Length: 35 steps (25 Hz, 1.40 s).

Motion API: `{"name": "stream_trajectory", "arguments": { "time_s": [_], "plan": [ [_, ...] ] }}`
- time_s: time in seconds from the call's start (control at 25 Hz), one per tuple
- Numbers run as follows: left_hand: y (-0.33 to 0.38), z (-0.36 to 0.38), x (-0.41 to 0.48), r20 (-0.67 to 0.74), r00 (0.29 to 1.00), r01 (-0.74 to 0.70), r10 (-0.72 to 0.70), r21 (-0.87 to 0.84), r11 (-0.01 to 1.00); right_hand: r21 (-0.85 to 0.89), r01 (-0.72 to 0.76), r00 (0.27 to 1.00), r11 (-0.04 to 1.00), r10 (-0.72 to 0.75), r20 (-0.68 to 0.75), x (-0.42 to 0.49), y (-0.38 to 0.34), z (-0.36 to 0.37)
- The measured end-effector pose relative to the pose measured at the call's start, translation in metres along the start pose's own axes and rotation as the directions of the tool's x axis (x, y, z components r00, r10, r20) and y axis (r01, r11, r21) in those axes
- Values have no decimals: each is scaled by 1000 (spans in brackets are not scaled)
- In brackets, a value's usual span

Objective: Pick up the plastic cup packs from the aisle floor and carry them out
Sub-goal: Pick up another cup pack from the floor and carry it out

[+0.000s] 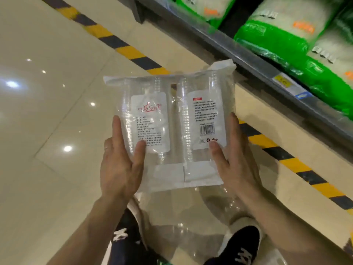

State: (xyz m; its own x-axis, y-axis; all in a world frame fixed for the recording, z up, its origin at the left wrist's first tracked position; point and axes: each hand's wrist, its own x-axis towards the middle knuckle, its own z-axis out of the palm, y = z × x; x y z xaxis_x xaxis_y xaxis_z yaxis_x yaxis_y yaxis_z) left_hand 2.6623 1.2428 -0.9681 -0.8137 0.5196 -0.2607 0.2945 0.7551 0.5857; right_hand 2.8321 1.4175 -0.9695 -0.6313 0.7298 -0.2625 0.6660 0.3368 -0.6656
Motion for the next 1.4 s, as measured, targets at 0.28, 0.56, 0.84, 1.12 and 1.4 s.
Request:
{"name": "stream_trajectory", "arguments": {
  "time_s": [0.28,0.56,0.84,1.12,1.4],
  "plan": [
    [22,-206,-5,-282,957,27,-71,-156,987,-14,236,970,972,-237,-54,14,-211,-45],
    [89,-463,-67,-535,827,41,-172,-248,968,42,474,880,879,-473,-47,-35,-463,-137],
    [169,-727,-158,-693,679,32,-244,-304,952,113,631,774,767,-632,-36,-115,-729,-252],
    [220,-931,-218,-791,599,-41,-121,-181,983,182,745,664,641,-739,-115,-188,-921,-335],
    [224,-1026,-247,-852,507,-66,-129,-188,980,186,801,595,568,-790,-147,-224,-1024,-352]
  ]
}}
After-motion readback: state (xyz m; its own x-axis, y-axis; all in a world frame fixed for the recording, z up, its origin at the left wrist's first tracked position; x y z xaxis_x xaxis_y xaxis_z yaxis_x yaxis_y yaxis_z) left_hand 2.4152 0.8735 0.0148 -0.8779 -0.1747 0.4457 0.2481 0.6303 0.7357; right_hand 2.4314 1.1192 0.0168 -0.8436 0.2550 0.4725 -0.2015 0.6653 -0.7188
